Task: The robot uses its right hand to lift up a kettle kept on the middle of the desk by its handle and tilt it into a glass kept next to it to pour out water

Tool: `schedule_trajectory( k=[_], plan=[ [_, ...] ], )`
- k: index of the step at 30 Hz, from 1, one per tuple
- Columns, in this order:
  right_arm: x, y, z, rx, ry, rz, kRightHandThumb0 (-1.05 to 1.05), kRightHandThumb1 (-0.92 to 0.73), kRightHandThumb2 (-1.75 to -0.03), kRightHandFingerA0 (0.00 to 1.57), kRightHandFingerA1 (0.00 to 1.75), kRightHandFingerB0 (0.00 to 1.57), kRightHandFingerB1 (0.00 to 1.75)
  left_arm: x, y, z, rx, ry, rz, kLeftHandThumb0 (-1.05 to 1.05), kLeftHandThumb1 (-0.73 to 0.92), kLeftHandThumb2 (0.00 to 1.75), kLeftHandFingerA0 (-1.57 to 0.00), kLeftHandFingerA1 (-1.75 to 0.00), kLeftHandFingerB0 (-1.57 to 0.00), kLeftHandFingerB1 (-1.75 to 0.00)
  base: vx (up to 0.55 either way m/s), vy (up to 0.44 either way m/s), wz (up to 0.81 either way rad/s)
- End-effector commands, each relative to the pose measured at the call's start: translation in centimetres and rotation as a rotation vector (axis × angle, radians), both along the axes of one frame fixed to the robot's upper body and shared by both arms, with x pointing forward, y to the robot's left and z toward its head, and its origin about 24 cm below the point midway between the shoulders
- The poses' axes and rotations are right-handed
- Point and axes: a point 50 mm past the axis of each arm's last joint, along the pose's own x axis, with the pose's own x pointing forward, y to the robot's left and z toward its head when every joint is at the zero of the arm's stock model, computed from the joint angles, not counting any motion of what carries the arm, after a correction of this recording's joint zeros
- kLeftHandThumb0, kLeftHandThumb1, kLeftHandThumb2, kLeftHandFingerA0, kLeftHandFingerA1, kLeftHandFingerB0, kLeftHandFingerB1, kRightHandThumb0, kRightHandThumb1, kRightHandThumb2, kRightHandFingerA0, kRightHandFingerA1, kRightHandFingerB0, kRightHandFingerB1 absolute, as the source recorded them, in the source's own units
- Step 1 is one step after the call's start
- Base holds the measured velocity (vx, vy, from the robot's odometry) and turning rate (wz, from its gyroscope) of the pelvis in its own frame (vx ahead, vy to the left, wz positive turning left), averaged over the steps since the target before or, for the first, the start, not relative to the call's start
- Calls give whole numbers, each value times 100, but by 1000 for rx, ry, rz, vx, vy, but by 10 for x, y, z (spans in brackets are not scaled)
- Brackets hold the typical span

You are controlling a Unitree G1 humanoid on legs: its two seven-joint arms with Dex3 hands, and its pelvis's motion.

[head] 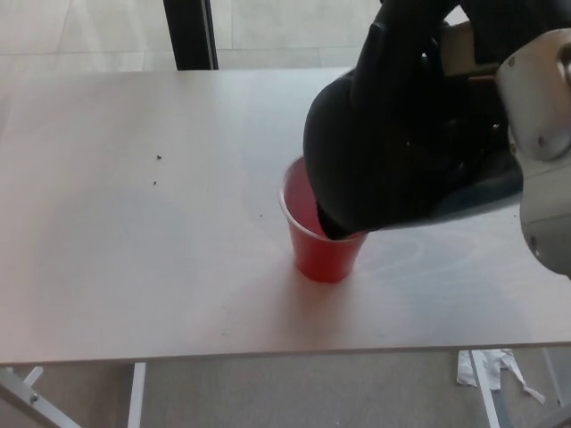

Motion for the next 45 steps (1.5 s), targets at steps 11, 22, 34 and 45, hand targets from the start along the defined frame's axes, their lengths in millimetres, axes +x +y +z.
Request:
schedule_trajectory(
  k=[11,22,34,45],
  plan=[
    [6,27,10,-173,-79,-86,-29,-57,-85,92,175,78,93,-5,1,-2,23,44,-3,-73,89,67,-62,-56,-38,-49,0,0,0],
    [15,25,2,-219,-45,-153,-35,-51,-105,115,130,82,94,-9,-1,-5,-3,36,12,-71,88,66,-58,-54,-37,-50,0,0,0],
    [22,9,-3,-109,41,-143,-27,-60,-91,109,171,82,108,-14,-3,-9,3,72,14,-75,89,67,-61,-54,-40,-48,0,0,0],
    [32,-50,6,192,191,-237,-31,-64,-89,94,175,69,170,-18,-1,-12,-15,59,40,-69,89,66,-61,-55,-41,-50,0,0,0]
  ],
)
